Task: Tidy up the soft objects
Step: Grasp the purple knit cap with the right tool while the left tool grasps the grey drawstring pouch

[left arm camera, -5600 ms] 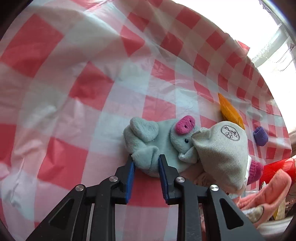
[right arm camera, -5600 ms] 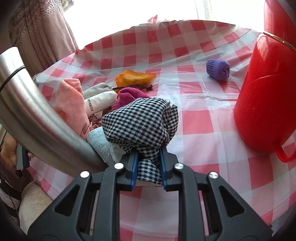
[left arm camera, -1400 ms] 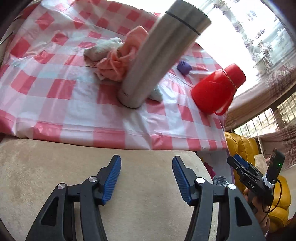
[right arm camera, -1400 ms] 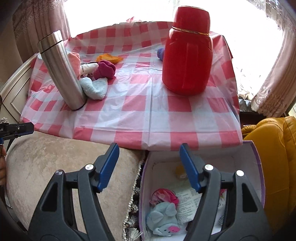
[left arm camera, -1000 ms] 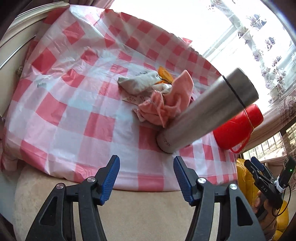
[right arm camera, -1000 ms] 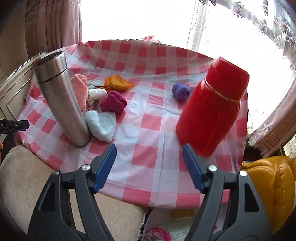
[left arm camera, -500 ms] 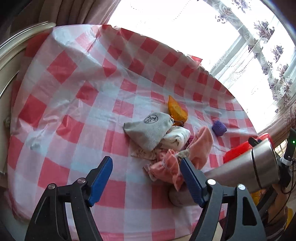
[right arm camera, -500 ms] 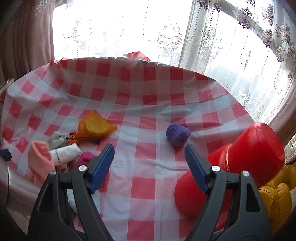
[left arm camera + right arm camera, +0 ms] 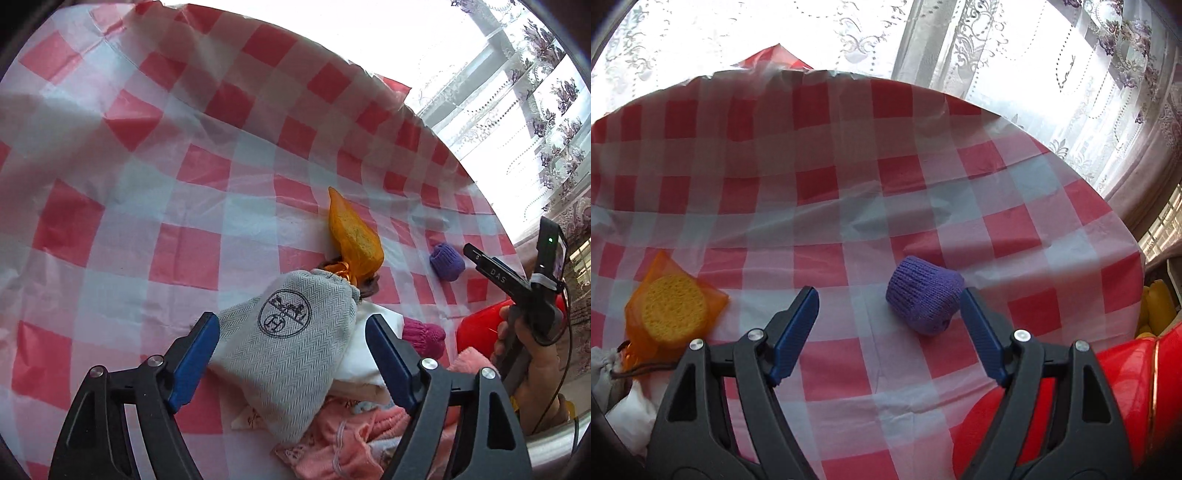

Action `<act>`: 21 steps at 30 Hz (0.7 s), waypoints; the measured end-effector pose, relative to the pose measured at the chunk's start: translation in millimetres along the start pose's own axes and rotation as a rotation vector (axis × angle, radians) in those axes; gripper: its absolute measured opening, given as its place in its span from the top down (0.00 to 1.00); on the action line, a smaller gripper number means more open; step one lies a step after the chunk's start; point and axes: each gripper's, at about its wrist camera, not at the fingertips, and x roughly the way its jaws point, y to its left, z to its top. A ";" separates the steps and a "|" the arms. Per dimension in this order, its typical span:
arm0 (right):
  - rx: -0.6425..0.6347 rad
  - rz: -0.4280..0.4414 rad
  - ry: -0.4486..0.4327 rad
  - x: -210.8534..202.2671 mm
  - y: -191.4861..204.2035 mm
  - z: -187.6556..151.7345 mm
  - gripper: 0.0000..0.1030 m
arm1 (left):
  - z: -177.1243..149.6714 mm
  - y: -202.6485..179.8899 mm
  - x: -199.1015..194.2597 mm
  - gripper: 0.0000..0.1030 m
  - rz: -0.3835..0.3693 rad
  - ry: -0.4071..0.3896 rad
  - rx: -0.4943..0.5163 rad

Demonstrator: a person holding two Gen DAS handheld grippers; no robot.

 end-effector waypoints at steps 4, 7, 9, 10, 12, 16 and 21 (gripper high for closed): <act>0.048 -0.075 0.066 37.5 -9.4 5.0 0.21 | 1.5 3.9 20.4 0.20 -0.006 0.037 0.011; 0.091 -0.089 0.126 61.1 -14.1 4.0 0.21 | 2.2 3.8 27.1 0.18 -0.020 0.042 0.007; 0.092 -0.115 0.133 71.2 -14.5 3.0 0.21 | 3.1 2.0 32.4 0.18 -0.022 0.055 0.018; 0.095 -0.130 0.133 74.4 -15.4 2.9 0.21 | 3.4 1.4 35.4 0.18 -0.022 0.064 0.021; 0.111 -0.135 0.149 82.5 -19.2 2.3 0.21 | 2.1 2.9 40.8 0.18 -0.006 0.078 0.019; 0.113 -0.147 0.179 97.0 -24.9 -0.9 0.22 | 0.5 -1.3 40.9 0.26 0.018 0.076 0.052; 0.095 -0.076 0.168 96.2 -26.3 -11.4 0.39 | -4.6 -2.3 37.6 0.43 0.033 0.072 0.066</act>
